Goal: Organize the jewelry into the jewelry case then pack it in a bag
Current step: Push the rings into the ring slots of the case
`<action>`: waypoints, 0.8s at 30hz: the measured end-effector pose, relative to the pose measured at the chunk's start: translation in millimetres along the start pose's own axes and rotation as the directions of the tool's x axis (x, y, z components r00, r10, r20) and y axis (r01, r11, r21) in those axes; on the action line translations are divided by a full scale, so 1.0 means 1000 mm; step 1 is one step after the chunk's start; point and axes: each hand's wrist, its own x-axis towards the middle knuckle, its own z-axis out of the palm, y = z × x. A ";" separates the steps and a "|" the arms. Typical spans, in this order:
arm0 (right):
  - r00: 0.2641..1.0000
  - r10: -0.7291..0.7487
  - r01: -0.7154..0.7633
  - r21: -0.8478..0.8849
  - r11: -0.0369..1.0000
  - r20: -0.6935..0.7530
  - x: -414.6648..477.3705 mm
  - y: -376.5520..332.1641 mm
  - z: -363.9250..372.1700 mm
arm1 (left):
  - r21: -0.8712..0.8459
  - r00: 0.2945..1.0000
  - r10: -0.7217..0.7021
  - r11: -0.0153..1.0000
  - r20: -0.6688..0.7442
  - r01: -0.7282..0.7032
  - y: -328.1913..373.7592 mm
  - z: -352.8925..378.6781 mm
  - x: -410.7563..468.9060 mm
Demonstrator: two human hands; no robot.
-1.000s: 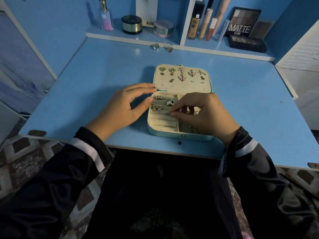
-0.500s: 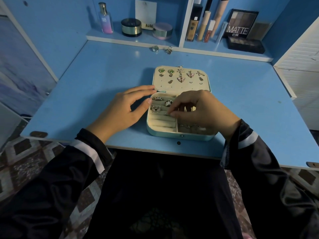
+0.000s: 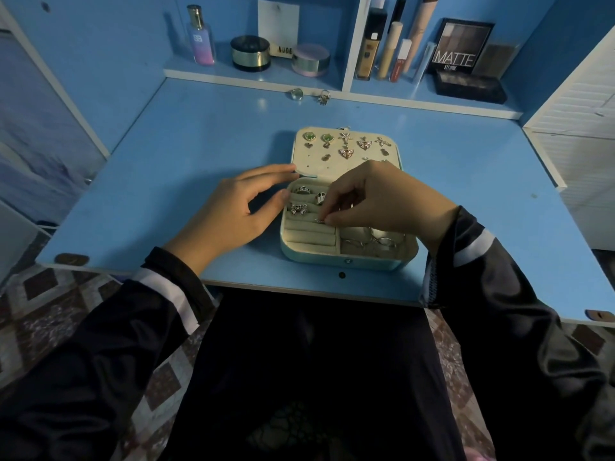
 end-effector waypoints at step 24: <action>0.886 0.068 -0.069 0.015 0.997 -0.459 0.103 0.094 -0.060 | 0.186 0.993 -0.110 0.976 -0.038 0.116 -0.069 -0.001 0.136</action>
